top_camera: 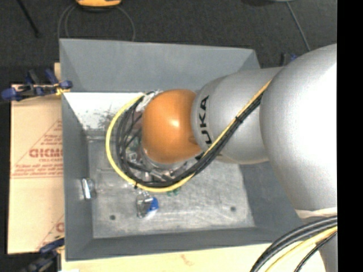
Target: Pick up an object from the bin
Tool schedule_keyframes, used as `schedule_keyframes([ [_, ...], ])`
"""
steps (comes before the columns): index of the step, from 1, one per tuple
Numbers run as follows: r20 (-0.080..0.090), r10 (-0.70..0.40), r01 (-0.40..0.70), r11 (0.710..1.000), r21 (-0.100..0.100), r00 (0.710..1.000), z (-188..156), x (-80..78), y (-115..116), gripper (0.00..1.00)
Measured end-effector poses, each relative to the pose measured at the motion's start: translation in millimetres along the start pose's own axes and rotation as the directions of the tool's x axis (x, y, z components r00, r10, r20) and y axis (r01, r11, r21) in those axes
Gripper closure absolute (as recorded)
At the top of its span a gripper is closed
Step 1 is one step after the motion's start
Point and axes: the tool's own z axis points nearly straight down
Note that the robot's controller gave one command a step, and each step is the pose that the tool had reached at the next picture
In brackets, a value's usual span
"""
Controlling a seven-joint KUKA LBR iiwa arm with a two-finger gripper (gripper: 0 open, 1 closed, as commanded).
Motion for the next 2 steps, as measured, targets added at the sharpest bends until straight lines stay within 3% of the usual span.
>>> schedule_keyframes([
  [1, -0.002, -0.24, 0.24, 0.971, -0.002, 0.971, 23.8, 5.1, -23.3, 0.0],
  [2, -0.003, -0.237, 0.237, 0.972, -0.004, 0.972, 24.0, 5.4, -22.8, 1.0],
])
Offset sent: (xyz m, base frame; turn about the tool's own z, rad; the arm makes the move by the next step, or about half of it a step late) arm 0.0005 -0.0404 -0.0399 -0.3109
